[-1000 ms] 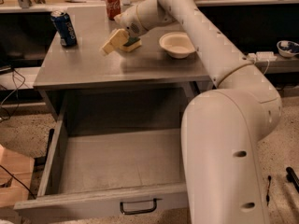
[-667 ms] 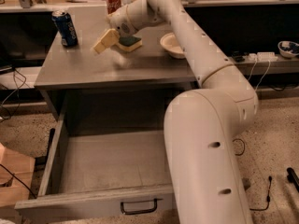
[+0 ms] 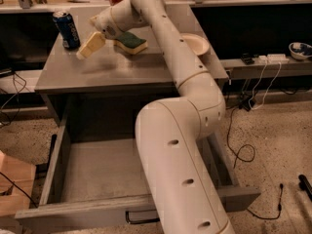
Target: Place pepsi can into top drawer
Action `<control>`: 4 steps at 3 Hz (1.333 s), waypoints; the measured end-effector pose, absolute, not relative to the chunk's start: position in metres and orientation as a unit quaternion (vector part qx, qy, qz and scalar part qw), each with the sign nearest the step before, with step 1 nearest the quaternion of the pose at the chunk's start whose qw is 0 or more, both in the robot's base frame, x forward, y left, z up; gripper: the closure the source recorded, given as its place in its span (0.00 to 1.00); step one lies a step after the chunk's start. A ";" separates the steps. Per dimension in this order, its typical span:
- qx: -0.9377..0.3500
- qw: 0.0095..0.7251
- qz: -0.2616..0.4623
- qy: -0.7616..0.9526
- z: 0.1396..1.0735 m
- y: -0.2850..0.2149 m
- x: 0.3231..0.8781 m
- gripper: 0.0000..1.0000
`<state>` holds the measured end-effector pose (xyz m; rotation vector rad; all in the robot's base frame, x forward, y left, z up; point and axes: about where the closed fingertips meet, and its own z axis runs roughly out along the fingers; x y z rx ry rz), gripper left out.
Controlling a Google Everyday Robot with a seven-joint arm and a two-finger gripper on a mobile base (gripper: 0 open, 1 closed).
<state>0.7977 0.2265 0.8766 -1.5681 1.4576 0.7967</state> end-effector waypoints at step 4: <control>-0.602 0.467 0.314 0.566 0.881 0.270 0.818 0.00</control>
Offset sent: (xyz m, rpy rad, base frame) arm 0.0031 0.0123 -0.0062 0.0411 -0.0048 -0.0456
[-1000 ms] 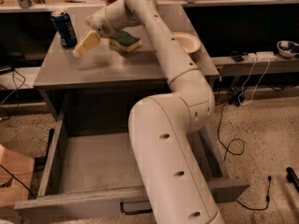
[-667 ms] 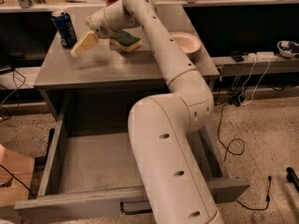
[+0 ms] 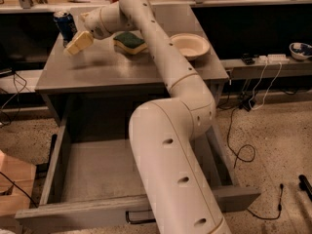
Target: Place pepsi can into top drawer
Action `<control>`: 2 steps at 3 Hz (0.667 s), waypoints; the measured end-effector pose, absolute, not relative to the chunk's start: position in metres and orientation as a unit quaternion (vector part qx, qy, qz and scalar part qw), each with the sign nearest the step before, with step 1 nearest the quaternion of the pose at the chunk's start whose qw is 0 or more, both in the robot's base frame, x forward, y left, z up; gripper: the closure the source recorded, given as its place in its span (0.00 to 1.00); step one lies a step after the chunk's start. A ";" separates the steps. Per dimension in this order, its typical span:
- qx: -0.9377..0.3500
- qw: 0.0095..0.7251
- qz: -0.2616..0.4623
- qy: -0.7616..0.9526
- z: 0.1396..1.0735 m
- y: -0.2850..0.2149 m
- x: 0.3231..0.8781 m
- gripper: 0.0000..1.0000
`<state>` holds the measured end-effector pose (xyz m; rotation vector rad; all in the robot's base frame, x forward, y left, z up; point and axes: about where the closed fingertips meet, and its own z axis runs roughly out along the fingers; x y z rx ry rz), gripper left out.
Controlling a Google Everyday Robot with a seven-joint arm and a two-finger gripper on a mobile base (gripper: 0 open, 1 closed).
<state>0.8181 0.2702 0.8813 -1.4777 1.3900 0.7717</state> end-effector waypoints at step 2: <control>-0.586 0.495 0.329 0.550 0.877 0.293 0.826 0.00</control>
Offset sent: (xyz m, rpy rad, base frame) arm 0.0130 0.0251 -0.0052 0.1278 -0.0292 -0.0137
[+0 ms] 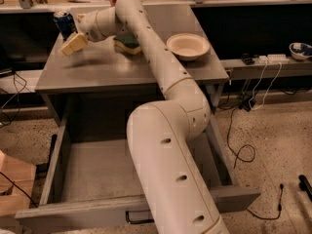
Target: Place pepsi can into top drawer
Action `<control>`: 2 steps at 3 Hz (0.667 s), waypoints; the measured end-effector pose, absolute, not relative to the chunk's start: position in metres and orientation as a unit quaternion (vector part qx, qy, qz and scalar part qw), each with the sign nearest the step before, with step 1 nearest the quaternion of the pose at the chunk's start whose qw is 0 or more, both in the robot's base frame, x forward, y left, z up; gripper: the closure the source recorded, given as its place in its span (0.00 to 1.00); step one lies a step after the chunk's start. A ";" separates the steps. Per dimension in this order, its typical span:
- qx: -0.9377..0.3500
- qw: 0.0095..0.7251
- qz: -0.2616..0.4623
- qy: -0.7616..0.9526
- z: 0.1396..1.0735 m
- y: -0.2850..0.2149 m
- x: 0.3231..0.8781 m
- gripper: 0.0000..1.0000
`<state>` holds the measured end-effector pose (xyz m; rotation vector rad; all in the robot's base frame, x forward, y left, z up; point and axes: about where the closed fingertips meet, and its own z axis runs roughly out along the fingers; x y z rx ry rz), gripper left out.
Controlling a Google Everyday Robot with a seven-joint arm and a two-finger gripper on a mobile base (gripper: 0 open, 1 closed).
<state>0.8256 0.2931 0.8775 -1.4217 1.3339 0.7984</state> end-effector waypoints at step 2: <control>-0.572 0.515 0.341 0.540 0.877 0.306 0.835 0.18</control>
Offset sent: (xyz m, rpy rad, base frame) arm 0.0320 0.0101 0.0104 0.0893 -0.0222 -0.0255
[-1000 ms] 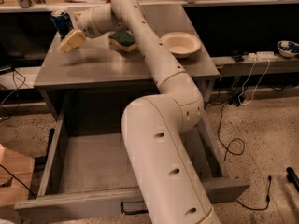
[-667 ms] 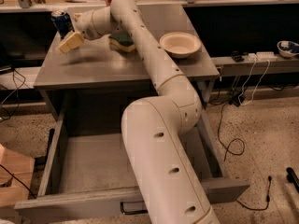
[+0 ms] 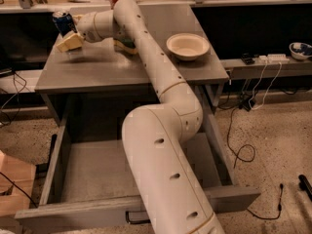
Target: Place pepsi can into top drawer
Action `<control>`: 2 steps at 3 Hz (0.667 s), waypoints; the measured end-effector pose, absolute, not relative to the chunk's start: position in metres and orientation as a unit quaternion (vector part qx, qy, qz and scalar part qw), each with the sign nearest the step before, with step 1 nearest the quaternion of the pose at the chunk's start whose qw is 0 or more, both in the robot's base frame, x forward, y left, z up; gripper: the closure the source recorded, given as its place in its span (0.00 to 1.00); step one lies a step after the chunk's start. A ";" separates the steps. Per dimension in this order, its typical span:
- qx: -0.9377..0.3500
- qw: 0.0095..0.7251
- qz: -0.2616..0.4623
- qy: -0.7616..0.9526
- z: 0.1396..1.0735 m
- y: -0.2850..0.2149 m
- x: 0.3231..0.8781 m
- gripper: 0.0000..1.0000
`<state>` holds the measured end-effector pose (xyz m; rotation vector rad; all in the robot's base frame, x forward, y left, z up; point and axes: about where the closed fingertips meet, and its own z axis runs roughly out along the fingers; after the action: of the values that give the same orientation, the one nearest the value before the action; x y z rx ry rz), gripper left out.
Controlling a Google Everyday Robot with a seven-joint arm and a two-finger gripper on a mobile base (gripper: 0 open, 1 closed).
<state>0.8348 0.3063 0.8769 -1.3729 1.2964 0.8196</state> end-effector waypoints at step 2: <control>-0.570 0.517 0.348 0.535 0.875 0.316 0.836 0.72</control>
Offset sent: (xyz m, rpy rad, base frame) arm 0.0283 0.0068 0.0057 0.0231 0.0034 0.0067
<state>0.8364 0.3156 0.8749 -1.3694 1.2848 0.8365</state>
